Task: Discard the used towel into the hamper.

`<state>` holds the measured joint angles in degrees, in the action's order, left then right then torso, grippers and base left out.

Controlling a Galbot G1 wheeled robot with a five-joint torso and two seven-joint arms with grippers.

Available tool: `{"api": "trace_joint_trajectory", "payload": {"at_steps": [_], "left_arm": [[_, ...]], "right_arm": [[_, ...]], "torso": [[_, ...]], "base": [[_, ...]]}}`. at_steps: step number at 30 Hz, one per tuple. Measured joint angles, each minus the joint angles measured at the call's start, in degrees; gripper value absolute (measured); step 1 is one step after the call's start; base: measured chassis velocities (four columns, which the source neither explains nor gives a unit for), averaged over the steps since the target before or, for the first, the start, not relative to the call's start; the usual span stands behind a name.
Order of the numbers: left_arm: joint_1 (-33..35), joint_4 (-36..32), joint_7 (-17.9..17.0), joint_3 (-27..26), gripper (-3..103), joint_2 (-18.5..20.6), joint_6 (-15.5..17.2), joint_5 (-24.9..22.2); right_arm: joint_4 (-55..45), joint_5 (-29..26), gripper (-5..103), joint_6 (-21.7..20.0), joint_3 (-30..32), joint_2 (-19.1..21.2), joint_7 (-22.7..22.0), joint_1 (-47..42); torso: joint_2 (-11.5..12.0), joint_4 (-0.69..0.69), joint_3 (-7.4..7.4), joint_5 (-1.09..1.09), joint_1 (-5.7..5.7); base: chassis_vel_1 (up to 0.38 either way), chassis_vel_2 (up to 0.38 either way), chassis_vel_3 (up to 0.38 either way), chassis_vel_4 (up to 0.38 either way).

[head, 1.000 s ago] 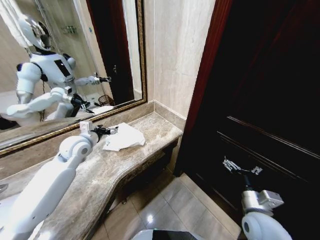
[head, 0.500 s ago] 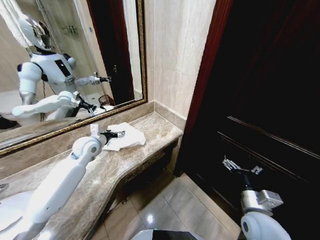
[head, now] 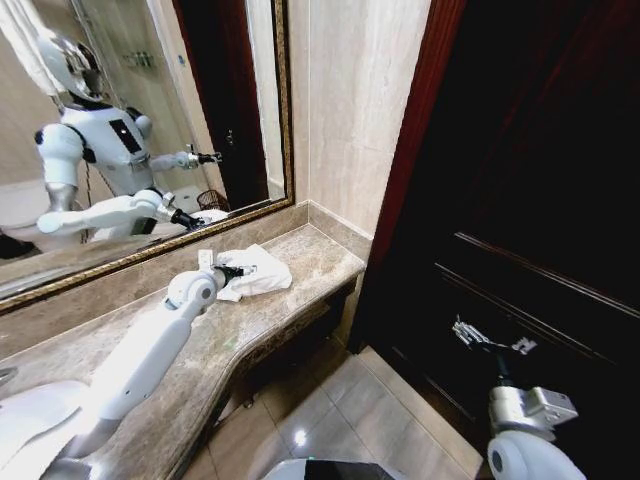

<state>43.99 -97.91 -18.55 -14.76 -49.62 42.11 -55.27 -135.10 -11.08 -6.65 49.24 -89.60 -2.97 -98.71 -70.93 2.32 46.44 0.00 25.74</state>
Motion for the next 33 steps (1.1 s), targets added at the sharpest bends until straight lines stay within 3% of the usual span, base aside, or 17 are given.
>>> {"api": "trace_joint_trajectory", "payload": {"at_steps": [6, 15, 20, 27, 32, 33], "left_arm": [[-0.02, 0.57, 1.22, -0.01, 98, -0.04, 0.0, 1.17], [-0.09, 0.84, 1.58, -0.12, 72, -0.26, 0.0, 1.62], [-0.34, 1.24, 1.73, -0.05, 64, -0.45, -0.02, 1.62], [0.05, 0.91, 1.77, -0.07, 41, -0.73, -0.05, 2.33], [0.73, 0.35, 1.88, -0.53, 34, -0.66, -0.27, 2.53], [1.16, 0.18, 2.22, -0.68, 29, -0.57, -1.51, 2.75]], "right_arm": [[0.28, 0.01, 100, 0.0, -0.23, 0.38, -0.23, 0.58], [1.02, -0.07, 100, -0.15, -0.41, 0.87, -0.31, 1.25], [1.13, -0.36, 100, -0.34, -0.25, 1.34, -0.4, 1.51], [0.91, -1.39, 100, -1.26, -0.13, 1.98, -1.15, 1.84], [0.78, -1.56, 100, -1.43, -0.17, 2.15, -1.15, 2.08], [0.74, -1.48, 100, -1.42, -0.17, 2.17, -0.82, 2.06]], "torso": [[0.0, 0.0, 0.0, -0.01, 0.0], [0.0, -0.01, 0.0, 0.0, 0.0], [0.0, 0.0, 0.0, 0.0, 0.0], [0.0, -0.01, 0.0, 0.0, 0.0], [0.0, -0.01, 0.0, 0.0, 0.0], [0.0, -0.01, 0.0, 0.0, 0.0]], "base": [[0.0, 0.0, 0.0, 0.0], [0.0, 0.0, 0.0, 0.0], [0.0, 0.0, 0.0, 0.0], [0.0, 0.0, 0.0, 0.0], [0.0, 0.0, 0.0, 0.0], [0.0, 0.0, 0.0, 0.0]]}}
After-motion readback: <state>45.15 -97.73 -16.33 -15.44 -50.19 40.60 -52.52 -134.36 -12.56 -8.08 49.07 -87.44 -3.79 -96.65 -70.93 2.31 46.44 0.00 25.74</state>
